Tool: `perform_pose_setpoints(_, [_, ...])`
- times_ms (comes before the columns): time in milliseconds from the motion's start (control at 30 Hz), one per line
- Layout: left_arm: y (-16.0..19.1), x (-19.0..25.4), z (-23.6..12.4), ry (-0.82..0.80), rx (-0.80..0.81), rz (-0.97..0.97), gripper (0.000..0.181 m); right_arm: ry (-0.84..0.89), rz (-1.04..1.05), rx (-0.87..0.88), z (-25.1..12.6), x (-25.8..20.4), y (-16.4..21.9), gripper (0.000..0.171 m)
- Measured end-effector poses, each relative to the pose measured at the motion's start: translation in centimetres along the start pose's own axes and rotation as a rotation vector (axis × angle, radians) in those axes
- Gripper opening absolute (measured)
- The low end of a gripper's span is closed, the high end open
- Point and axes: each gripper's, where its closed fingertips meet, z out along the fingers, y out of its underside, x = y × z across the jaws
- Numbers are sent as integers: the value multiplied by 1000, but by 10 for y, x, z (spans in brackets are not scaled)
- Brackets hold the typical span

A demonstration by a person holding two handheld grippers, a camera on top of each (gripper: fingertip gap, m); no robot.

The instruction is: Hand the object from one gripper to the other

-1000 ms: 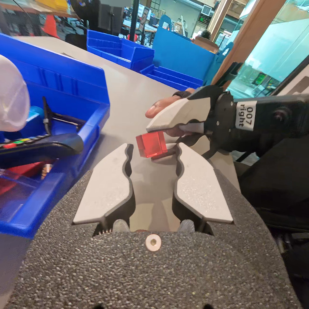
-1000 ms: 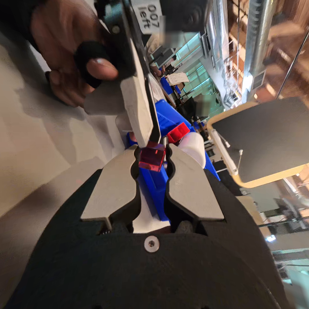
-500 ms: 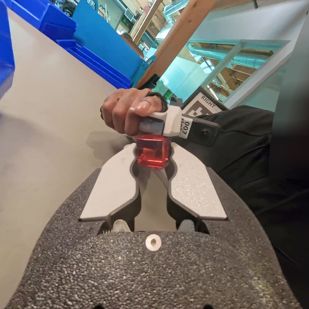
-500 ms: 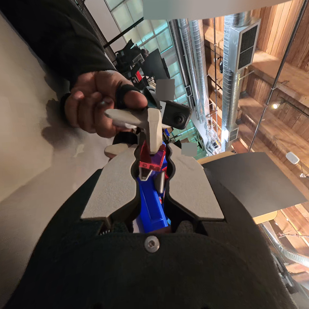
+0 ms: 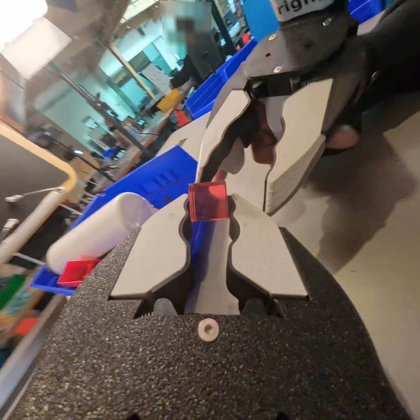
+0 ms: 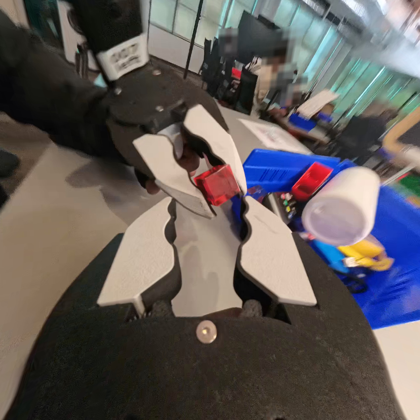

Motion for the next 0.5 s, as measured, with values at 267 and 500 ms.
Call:
perform_pose_setpoints(267, [-1, -1, 2, -204, -55, 400, 29, -138, 452, -5, 9, -4, 0, 54])
perform_pose_setpoints(500, [4, 0, 5, -181, -63, 376, 31, -32, 295, -32, 9, 2, 3, 30])
